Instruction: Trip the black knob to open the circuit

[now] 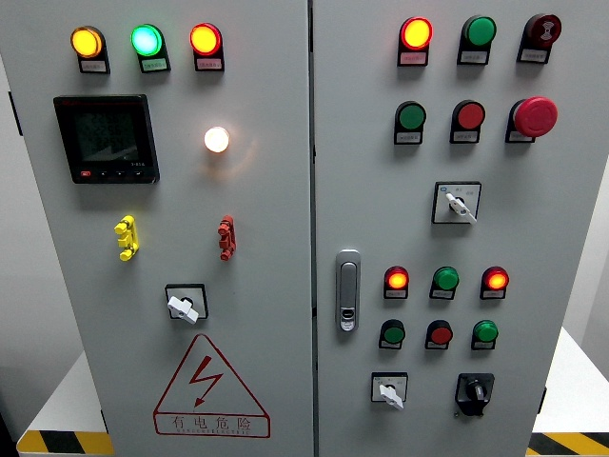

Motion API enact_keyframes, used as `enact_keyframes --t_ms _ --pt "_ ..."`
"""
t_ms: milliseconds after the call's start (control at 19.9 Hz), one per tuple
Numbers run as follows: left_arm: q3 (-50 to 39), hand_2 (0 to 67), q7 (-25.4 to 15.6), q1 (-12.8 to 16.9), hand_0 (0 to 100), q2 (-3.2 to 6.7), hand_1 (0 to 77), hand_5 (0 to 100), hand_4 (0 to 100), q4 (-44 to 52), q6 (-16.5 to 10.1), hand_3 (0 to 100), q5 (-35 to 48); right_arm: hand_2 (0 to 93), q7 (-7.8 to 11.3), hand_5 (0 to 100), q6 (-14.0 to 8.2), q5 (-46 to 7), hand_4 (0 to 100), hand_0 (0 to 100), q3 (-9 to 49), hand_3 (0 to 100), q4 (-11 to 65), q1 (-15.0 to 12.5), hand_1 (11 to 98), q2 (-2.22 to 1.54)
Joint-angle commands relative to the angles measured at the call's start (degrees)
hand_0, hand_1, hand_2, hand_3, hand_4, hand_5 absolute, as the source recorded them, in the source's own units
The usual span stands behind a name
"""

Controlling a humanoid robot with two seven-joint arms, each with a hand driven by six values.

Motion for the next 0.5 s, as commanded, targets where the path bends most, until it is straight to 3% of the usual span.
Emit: enact_keyframes --t_ms 0,301,352,452 --pt "0.0 13.0 0.0 0.0 0 0.0 3.0 1 7 0.0 0.0 21 0.0 0.0 0.0 4 0.1 0.0 0 83 0.0 0 0.0 0.0 36.8 0.0" --pt "0.0 13.0 0.0 0.0 0 0.0 3.0 1 7 0.0 0.0 21 0.0 0.0 -0.09 4 0.5 -1.7 0 83 3.6 0 -0.2 0.2 36.8 -0.17" --pt "0.0 13.0 0.0 0.0 0 -0.09 3.0 1 7 0.0 0.0 21 0.0 0.0 -0.18 4 1.1 -3.1 0 83 5.3 0 -0.4 0.4 36.8 -0.17" --pt "0.0 13.0 0.0 0.0 0 -0.01 3.0 1 7 0.0 0.0 21 0.0 0.0 -0.35 4 3.0 -6.9 0 83 10.1 0 -0.9 1.1 36.9 -0.52"
